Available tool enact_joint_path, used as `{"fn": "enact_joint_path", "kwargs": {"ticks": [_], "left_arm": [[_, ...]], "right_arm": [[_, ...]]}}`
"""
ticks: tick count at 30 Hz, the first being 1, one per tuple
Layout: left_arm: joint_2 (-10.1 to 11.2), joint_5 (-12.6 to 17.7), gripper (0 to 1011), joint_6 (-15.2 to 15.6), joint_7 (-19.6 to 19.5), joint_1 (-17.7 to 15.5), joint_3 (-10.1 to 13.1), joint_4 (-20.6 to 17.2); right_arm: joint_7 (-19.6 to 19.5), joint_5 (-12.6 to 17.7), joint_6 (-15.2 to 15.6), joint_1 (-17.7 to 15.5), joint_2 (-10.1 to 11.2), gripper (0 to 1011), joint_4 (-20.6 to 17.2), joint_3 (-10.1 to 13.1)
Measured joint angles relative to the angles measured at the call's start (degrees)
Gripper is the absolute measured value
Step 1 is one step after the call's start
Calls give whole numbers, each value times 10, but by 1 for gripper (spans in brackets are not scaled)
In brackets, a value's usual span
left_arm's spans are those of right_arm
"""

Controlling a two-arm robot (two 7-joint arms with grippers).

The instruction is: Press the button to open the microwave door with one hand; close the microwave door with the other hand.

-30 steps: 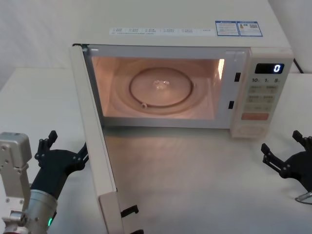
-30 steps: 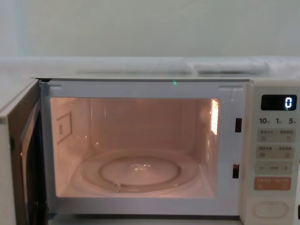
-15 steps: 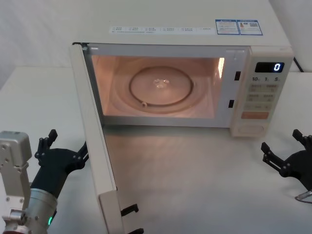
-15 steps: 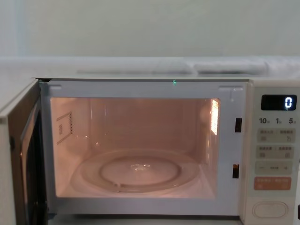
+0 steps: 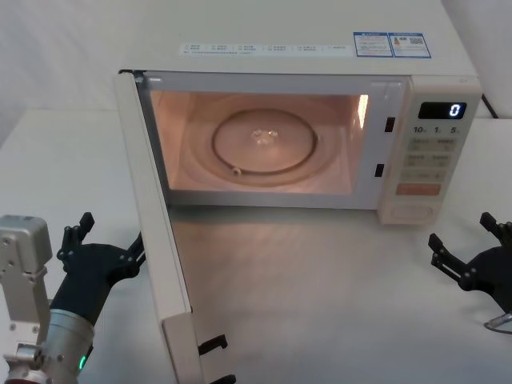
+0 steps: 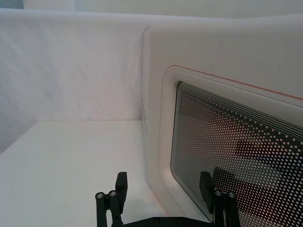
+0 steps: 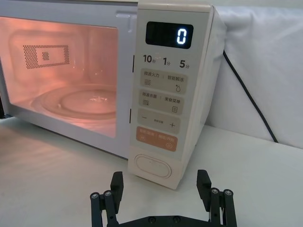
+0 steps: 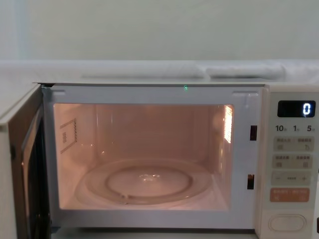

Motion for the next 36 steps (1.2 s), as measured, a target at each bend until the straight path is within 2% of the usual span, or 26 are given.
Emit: {"fn": "enact_joint_path", "kwargs": {"ticks": [30,36], "left_arm": [[0,0,1001,0,0,0,0,0],[0,0,884,0,0,0,0,0]], "right_arm": [[0,0,0,0,0,1001,0,0],[0,0,0,0,0,1001,0,0]]}}
